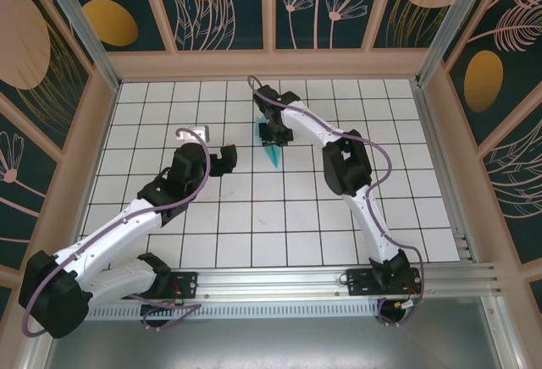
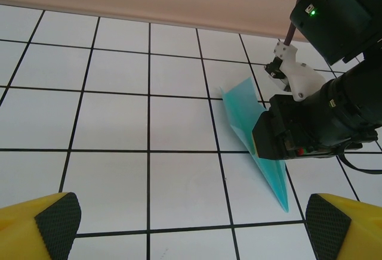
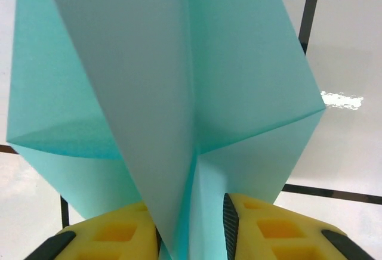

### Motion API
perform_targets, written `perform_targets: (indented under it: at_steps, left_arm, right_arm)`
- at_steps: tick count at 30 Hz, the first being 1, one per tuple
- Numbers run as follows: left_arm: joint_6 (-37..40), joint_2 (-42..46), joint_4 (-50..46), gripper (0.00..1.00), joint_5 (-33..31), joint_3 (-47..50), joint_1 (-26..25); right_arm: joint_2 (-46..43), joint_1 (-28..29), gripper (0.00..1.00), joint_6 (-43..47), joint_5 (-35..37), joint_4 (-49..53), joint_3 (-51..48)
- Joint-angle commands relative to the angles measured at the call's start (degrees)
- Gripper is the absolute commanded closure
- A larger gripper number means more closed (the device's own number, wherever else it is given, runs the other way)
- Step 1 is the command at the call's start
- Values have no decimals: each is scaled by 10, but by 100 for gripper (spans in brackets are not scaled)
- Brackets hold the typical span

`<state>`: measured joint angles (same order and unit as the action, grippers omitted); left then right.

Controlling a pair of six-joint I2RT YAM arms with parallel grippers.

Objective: Fold a paper plane with a square sheet of paper (fold left side to right side)
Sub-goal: Place the paper plane at the center of the table, then reset both arms

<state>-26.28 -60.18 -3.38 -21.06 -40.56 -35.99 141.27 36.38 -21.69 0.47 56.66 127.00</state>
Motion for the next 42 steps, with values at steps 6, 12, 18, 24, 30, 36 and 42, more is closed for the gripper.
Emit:
perform_targets:
  at_steps: [6,12,18,24,30,36,42]
  left_arm:
    - [-4,6,-12,1,0,-24,3]
    - [-20,6,-15,1,-3,-31,5]
    - [-65,14,-1,2,37,-27,61]
    - [-71,2,14,2,52,-27,155]
    - [-47,14,71,1,-7,7,227]
    - [27,32,210,1,-119,96,241]
    - [134,5,397,2,-201,194,251]
  right_arm:
    - [-82,24,57,-8,36,54,13]
    - [-193,35,49,5,39,15,-53]
    - [-353,28,43,37,77,-84,-209]
    - [-526,-34,31,80,128,-217,-431]
    - [-685,-134,9,132,172,-356,-643]
    - [-779,-243,1,148,177,-522,-817]
    - [-775,-346,1,176,112,-773,-994]
